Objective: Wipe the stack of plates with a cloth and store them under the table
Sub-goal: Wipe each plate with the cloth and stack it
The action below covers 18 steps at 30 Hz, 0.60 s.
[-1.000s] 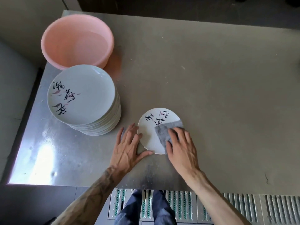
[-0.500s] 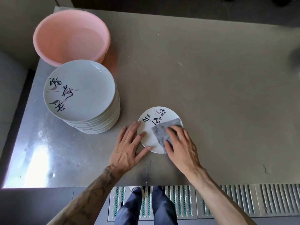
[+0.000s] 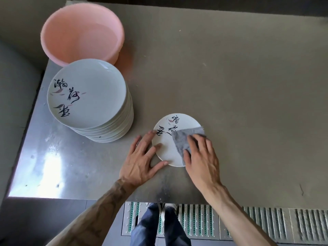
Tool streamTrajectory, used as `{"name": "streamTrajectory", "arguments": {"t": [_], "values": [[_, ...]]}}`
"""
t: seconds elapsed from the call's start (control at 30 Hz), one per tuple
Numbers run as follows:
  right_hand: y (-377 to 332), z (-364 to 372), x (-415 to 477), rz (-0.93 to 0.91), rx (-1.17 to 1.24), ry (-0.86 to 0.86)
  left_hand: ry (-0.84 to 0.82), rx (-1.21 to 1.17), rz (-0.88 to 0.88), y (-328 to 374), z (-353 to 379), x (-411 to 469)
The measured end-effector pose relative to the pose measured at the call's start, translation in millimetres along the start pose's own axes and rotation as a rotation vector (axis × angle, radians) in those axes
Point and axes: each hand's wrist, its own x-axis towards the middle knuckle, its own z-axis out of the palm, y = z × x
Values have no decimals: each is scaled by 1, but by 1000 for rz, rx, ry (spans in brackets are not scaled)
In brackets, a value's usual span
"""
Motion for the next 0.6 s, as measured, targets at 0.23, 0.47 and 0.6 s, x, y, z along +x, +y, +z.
{"name": "streamTrajectory", "arguments": {"t": [0.23,0.47,0.6], "values": [[-1,0,7,-47,34,-31,8,14,-19,5,-6,2],[-14,3,-25,-36,45,-48,9,5,39,4,-4,-1],[-3,-3,8,18,4,-32,-7,22,23,8,-9,1]]}}
